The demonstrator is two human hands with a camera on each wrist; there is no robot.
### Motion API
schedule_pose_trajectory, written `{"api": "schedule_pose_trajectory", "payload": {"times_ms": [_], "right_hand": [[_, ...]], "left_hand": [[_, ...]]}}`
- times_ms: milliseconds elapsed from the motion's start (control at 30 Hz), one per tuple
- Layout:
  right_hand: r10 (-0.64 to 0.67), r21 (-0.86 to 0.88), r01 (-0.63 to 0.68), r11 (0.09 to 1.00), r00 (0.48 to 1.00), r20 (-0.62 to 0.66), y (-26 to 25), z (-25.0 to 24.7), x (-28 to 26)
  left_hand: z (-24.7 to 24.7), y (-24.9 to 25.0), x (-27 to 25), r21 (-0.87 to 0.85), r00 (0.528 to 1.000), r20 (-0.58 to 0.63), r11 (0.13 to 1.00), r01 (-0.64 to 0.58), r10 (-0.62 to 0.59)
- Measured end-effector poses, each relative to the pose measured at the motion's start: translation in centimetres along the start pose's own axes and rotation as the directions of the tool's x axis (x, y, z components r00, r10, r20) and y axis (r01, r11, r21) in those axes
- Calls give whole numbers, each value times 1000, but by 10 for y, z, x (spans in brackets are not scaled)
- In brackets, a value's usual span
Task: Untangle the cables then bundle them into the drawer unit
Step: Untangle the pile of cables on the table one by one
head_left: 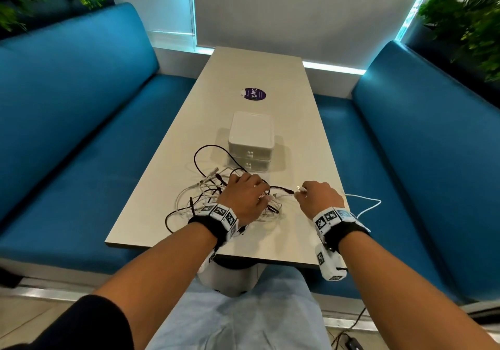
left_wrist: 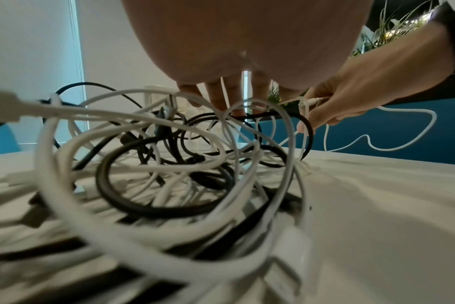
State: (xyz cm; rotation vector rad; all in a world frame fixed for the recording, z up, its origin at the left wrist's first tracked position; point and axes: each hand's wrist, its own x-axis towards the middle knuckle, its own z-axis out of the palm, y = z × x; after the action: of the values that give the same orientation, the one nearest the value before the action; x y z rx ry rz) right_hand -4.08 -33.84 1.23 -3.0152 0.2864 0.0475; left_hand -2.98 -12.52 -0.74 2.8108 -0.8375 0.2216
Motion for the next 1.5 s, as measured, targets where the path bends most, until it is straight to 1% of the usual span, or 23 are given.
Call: {"api": "schedule_pose_trajectory", "payload": {"times_ms": [67,133,200,333,433,500,567,700,767,833,933,1067,1167,1200,1267,1367,1433,1500], "right_hand": [[-2,-64,5,998,999,41,2,1,-1],[15,-129,-6,992,998,64,5,1,-3],[35,-167,-21,986,996,83,8,0,-4],[85,-217,-58,975,989,118,17,2,-6],[123,-230,-93,969,985,119,25,6,-5],[153,-184,-136,973,985,81,27,9,-2],[144,-115,-139,984,989,36,23,13,2],[13,54,-12,998,1000,-17,2,15,12],[-21,127,21,992,1000,0,-8,19,19],[-57,168,48,985,997,51,-13,26,25],[-94,177,75,981,991,99,-14,36,27],[-73,166,51,985,989,126,-13,38,27],[-61,251,34,967,993,101,-14,31,25],[-75,296,49,954,994,74,-15,28,23],[-142,385,121,915,990,25,-15,20,19],[-241,483,214,849,971,-6,-16,10,12],[-263,518,234,822,965,-19,-16,5,8],[-255,537,222,814,967,-13,-18,0,5]], "left_hand": [[2,-2,-3,15,999,19,999,-34,33],[2,-5,-4,55,995,84,997,-61,56],[2,-7,-4,78,991,123,994,-70,60],[1,-10,-3,134,994,103,989,-59,45],[-1,-8,0,143,999,30,990,17,-22],[0,-5,4,110,997,-31,991,72,-69],[0,-2,7,72,995,-59,994,86,-82],[2,2,10,10,996,-73,999,51,-50],[1,3,10,-32,998,-66,999,8,-10],[-1,4,10,-57,999,-22,997,-47,45],[-1,4,10,-14,995,52,997,-79,79],[1,6,14,81,1000,25,997,-4,2],[-4,11,22,155,997,47,986,53,-61],[-5,13,25,160,996,46,984,72,-80],[-3,16,28,149,992,40,982,111,-119],[4,18,29,149,987,49,979,142,-150],[4,17,30,168,989,48,977,129,-139],[2,16,28,182,990,43,976,122,-132]]}}
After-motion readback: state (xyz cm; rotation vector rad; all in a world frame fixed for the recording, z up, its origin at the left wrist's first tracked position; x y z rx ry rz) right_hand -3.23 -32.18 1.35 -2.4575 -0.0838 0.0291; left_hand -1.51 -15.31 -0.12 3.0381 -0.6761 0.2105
